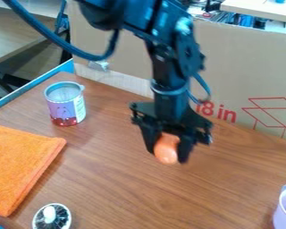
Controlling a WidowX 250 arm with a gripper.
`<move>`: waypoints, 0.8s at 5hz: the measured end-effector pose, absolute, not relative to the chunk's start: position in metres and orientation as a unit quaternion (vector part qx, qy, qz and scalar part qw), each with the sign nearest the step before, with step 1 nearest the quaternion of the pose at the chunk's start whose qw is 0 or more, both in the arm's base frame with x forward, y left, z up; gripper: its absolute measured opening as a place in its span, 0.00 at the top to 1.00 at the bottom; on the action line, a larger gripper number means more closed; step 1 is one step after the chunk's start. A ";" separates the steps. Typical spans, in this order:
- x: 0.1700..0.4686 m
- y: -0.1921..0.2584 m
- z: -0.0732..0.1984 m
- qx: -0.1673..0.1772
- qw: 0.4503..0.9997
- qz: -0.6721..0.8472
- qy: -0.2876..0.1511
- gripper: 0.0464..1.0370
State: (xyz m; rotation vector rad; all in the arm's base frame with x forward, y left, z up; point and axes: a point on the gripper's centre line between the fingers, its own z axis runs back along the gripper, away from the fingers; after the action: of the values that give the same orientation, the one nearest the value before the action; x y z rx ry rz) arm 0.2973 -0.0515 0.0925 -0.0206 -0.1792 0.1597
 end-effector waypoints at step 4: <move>0.364 0.048 0.053 0.004 0.971 0.223 -0.080 0.37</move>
State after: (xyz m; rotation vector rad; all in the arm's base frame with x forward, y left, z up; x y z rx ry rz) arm 0.3638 0.0481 0.0529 0.0074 -0.1612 0.4512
